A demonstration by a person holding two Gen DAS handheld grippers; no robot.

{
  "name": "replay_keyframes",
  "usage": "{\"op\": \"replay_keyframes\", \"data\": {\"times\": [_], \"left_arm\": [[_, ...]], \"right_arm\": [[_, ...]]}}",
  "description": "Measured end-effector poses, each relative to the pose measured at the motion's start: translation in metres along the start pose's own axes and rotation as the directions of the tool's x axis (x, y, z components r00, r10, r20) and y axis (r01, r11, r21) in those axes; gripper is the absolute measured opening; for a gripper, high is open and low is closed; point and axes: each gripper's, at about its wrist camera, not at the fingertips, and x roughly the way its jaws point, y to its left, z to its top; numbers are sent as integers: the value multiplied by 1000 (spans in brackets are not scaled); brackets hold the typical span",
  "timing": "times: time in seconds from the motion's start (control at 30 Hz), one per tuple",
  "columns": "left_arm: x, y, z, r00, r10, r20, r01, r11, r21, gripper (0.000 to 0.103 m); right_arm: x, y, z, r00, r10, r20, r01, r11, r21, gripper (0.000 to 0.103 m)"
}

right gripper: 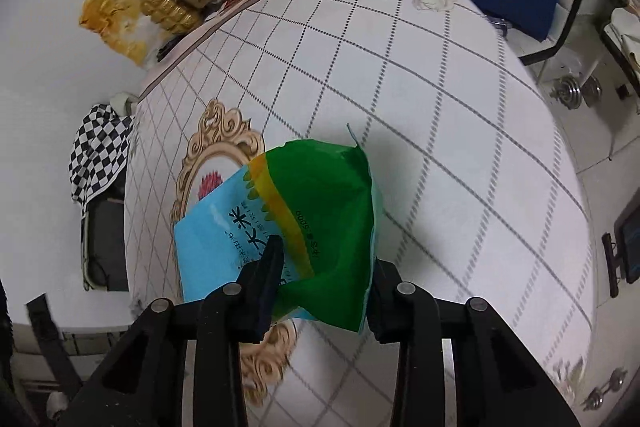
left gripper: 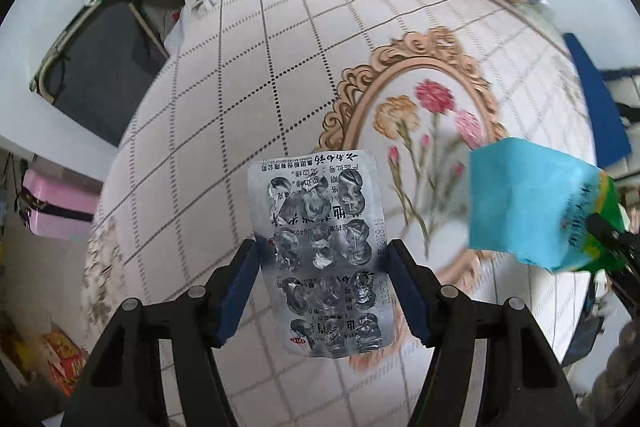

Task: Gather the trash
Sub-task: 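Carry the blister and rice bag over the bin and open both tools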

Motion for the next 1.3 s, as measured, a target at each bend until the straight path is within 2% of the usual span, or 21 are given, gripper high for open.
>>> {"op": "replay_keyframes", "data": {"times": [0.07,0.1,0.13,0.3,0.37,0.43,0.57,0.67,0.77,0.93,1.07,1.2,1.3], "left_arm": [[-16,6,-14,1000,-19,25,18,999,29,62],[-4,13,0,999,-27,27,26,999,38,62],[-16,17,-14,999,-38,37,36,998,50,62],[-28,39,-41,994,-96,53,91,992,88,62],[-44,52,-70,990,-119,71,109,985,132,62],[-54,66,-97,987,-141,75,126,976,175,62],[-71,100,-160,983,-179,51,162,957,241,62],[-68,125,-207,984,-179,-4,173,946,273,62],[-57,147,-251,984,-154,-85,172,944,281,62],[-18,170,-313,975,-100,-197,157,942,298,62],[40,174,-344,958,-82,-275,156,953,259,62],[133,166,-360,935,-82,-344,166,961,222,63],[202,157,-362,924,-101,-368,185,962,199,63]], "right_arm": [[-17,-3,-18,1000,-6,12,6,1000,-12,38],[-24,-5,-26,1000,-5,14,6,1000,-14,38],[-33,-7,-37,1000,-6,18,6,1000,-14,38],[-81,-18,-105,999,0,47,0,1000,-4,37],[-99,-20,-137,998,-2,62,2,1000,-2,37],[-119,-23,-177,997,4,78,-5,1000,10,37],[-159,-34,-280,995,-3,95,-3,998,60,37],[-176,-45,-358,997,-15,80,6,994,106,37],[-179,-58,-433,999,-32,17,29,988,149,37],[-154,-84,-529,991,-71,-111,91,978,186,37],[-92,-120,-579,970,-119,-213,166,961,220,37],[-7,-164,-606,953,-152,-260,224,936,272,37],[65,-190,-611,949,-169,-267,246,925,288,37]]}}
